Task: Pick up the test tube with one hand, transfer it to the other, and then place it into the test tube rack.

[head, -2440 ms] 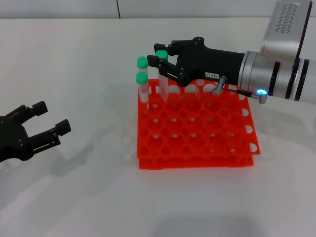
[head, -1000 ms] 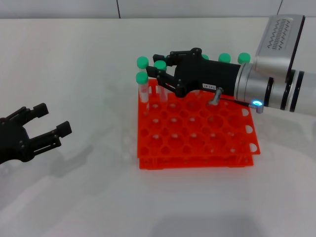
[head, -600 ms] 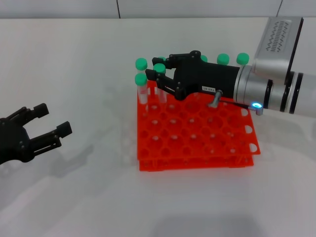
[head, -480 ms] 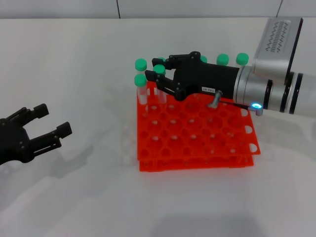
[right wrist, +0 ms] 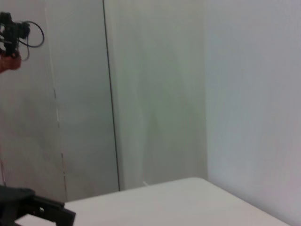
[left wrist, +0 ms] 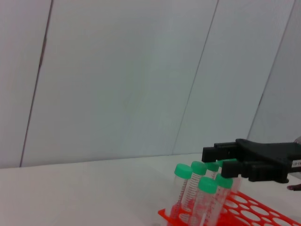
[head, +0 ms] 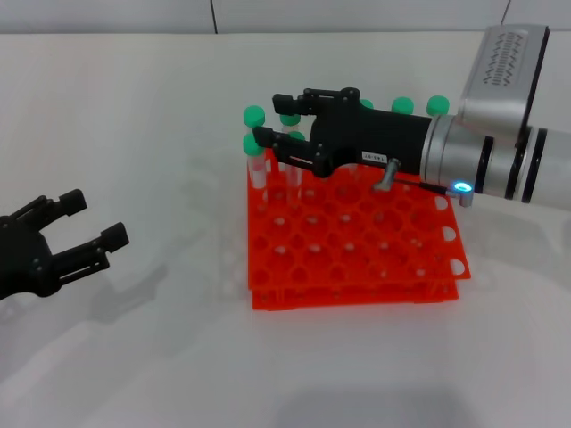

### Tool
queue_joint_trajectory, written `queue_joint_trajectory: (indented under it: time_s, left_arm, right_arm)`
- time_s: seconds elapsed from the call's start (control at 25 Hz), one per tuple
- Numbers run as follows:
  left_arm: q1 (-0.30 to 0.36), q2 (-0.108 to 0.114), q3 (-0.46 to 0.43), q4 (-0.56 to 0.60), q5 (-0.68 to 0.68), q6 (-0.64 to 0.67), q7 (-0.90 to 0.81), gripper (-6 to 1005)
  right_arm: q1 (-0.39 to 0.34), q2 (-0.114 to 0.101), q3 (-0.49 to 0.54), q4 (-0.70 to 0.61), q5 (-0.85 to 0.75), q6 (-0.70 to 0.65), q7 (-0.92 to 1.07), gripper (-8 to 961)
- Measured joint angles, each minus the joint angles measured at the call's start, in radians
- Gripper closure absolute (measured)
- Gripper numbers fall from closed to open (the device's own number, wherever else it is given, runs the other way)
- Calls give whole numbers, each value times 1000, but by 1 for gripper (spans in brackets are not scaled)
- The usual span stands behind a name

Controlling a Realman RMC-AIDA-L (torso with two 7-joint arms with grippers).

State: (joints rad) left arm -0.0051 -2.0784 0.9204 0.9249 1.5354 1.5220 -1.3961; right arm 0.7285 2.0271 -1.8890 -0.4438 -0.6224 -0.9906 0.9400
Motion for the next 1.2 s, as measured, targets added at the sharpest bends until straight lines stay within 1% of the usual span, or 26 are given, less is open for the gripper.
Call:
queue_joint_trajectory:
  time_s: [0.08,0.24,0.36,0.44,0.56,0.68,0.8,0.92,1.16,1.2]
  left_arm:
    - [4,0,-5,0,-3,4,4,106]
    - [6,0,-73,-4,15,54,16,106]
    - [-9,0,-120,-25,32,103,35,106]
    - [-20,3,-129,-36,36,123,42,106]
    - [-24,9,-130,-38,41,134,42,106]
    - [-28,18,-131,-40,58,153,36,106]
    - [-43,27,-131,-46,83,172,24,106]
    - [-59,34,-132,-47,107,187,7,106]
    - [-108,48,-132,-54,182,203,-56,106]
    - [-115,49,-132,-57,193,204,-62,106]
  right_arm:
    - [-11,-5,-3,-27,-6,-21,15,463]
    - [-45,-21,6,-71,-14,-97,25,462]
    - [-89,-49,43,-91,-54,-176,39,460]
    - [-122,-74,94,-91,-116,-243,67,460]
    - [-158,-95,190,-80,-230,-325,115,459]
    - [-194,-110,288,-81,-347,-381,163,457]
    - [-225,-117,381,-82,-442,-423,206,435]
    - [-247,-118,445,-83,-525,-449,232,401]
    - [-255,-120,466,-84,-621,-454,281,334]
    - [-255,-119,466,-85,-629,-451,286,266]
